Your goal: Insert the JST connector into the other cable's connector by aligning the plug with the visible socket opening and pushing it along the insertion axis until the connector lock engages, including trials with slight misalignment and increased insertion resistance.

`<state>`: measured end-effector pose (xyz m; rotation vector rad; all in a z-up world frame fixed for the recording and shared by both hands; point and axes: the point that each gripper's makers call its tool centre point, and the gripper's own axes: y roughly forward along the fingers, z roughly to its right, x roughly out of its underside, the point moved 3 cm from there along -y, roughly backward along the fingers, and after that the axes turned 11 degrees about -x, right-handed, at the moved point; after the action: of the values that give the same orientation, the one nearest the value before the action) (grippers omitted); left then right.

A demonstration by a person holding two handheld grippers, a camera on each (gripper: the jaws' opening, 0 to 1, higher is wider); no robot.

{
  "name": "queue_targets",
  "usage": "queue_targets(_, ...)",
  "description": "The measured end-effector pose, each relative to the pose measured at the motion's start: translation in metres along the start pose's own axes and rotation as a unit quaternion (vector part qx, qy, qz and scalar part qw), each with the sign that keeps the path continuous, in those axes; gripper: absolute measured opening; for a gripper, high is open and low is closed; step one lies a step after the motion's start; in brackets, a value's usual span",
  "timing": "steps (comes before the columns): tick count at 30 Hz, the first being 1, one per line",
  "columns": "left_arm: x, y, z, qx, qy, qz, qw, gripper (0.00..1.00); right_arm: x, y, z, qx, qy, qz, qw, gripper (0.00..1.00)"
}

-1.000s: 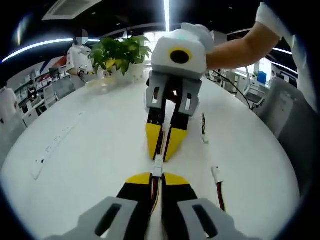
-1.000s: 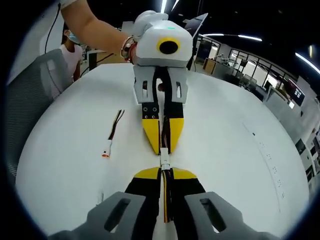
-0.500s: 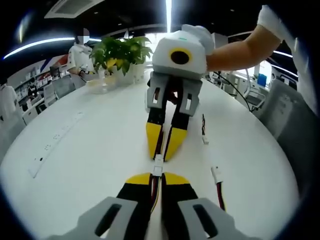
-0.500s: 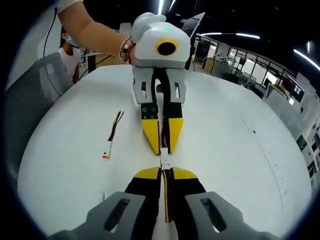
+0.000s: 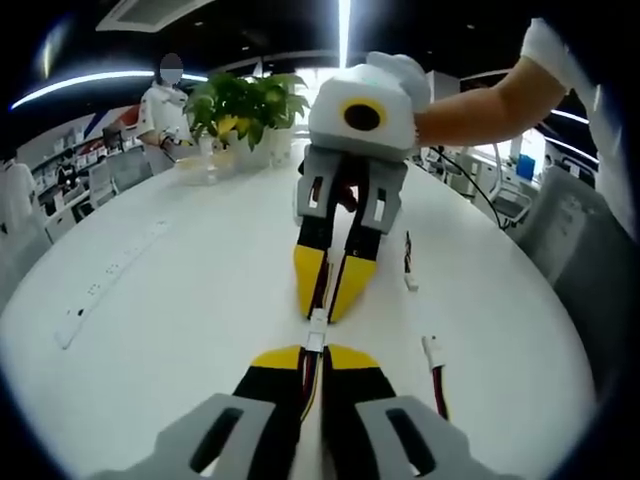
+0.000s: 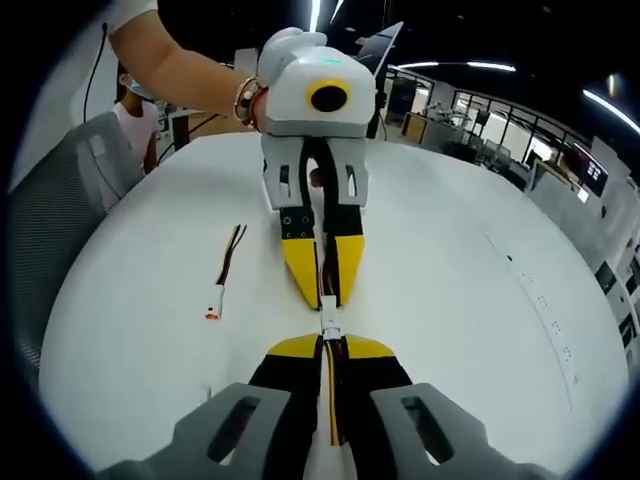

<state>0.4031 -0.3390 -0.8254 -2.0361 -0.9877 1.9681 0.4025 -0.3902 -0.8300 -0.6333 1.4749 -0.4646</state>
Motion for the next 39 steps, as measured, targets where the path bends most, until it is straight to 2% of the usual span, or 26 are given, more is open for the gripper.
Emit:
queue_targets(9,-0.001,0.000,0.001,-0.001,0.000,0.003,1.0000,0.03,-0.001,0.000,-0.002,-0.002,0.005,0.004,1.0000,0.05)
queue_targets(16,-0.002,-0.001,0.003,-0.004,0.001,0.002,1.0000,0.04,-0.001,-0.001,0.001,0.004,0.007,0.001,1.0000,0.09)
queue_targets(25,0.001,-0.002,-0.004,-0.020,-0.031,-0.004,0.9993,0.14,-0.001,-0.002,0.003,0.016,0.012,-0.004,0.9998,0.12)
queue_targets(27,0.000,-0.004,-0.006,-0.030,0.006,0.005,0.9995,0.14,-0.001,-0.003,0.004,0.012,0.020,-0.001,0.9997,0.19)
queue_targets(28,0.001,-0.005,-0.003,-0.028,0.000,0.001,0.9996,0.14,-0.001,-0.003,0.004,0.013,0.021,-0.002,0.9997,0.20)
queue_targets(30,0.002,-0.005,-0.002,-0.026,-0.010,0.000,0.9996,0.14,0.000,-0.004,0.003,0.013,0.017,-0.006,0.9998,0.17)
queue_targets(34,0.002,-0.008,-0.004,-0.039,0.006,0.001,0.9992,0.14,0.002,-0.005,0.004,0.015,0.015,-0.012,0.9997,0.17)
queue_targets(39,-0.002,-0.014,-0.007,-0.046,-0.013,0.012,0.9988,0.14,-0.002,-0.010,0.007,0.024,0.016,-0.004,0.9996,0.16)
